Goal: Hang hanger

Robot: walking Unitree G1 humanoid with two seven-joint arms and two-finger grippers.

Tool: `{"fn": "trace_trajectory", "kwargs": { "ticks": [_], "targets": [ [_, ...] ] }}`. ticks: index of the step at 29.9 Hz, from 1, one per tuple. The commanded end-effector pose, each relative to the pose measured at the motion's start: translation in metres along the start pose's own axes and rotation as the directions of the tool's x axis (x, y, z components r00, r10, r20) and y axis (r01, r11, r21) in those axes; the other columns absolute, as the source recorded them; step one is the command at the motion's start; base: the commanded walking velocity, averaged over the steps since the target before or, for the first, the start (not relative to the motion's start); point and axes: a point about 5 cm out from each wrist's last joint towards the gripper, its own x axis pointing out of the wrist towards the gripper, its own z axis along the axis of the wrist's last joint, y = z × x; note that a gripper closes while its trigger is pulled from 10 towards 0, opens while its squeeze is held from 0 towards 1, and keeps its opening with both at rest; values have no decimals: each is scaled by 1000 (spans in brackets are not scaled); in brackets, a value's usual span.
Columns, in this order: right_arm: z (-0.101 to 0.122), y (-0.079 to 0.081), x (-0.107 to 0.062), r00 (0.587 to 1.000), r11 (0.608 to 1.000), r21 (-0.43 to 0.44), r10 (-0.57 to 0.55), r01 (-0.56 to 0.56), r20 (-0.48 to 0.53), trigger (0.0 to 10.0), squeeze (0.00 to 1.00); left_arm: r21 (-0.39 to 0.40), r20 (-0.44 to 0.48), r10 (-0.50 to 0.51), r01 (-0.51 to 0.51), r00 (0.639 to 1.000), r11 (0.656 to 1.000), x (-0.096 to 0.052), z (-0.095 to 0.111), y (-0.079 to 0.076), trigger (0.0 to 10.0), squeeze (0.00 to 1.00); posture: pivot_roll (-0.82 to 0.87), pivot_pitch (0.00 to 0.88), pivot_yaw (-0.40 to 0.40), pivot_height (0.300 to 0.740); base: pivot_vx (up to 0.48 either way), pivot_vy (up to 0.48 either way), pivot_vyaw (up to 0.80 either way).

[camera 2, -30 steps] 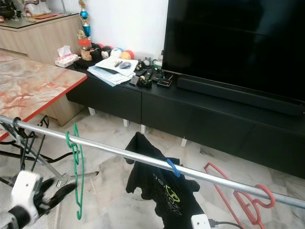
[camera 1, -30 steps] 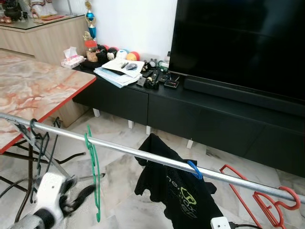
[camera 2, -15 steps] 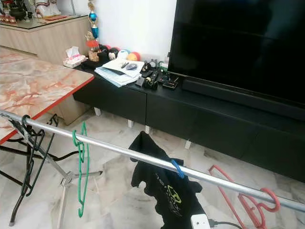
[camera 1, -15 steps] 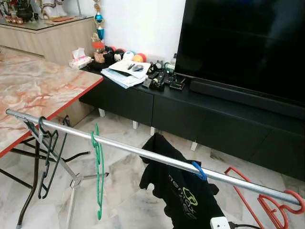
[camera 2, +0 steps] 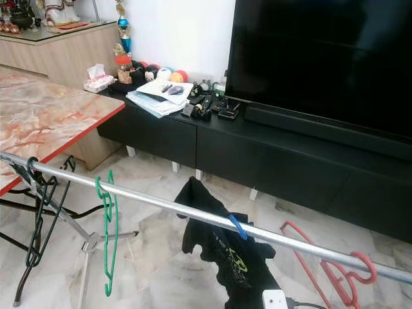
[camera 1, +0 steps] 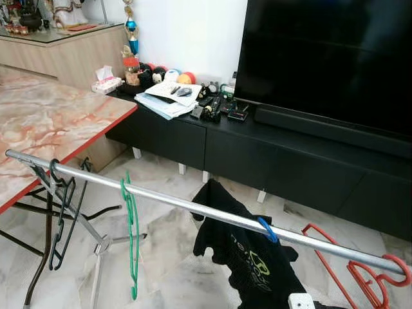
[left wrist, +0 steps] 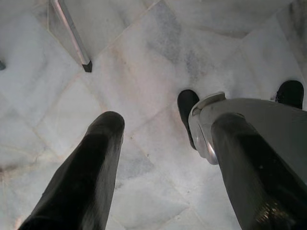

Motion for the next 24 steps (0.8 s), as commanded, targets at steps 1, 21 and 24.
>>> {"fn": "trace_trajectory", "kwargs": {
  "ticks": [1,21,24],
  "targets": [
    [-1,-1,0,1000,1000,25,-9,9,4,10000,0,20,-34,5,-5,999,1000,-2,-10,3,10000,0,115,0,-15,740,-307,0,0],
    [-2,2,0,1000,1000,27,-13,13,6,10000,0,33,-43,1,0,999,999,-3,-16,0,10000,0,109,0,-4,740,-256,0,0],
    [-1,2,0,1000,999,31,-15,15,9,10000,0,28,-44,7,-5,999,1000,-3,-16,1,10000,0,110,0,-3,740,0,0,0]
  ]
}}
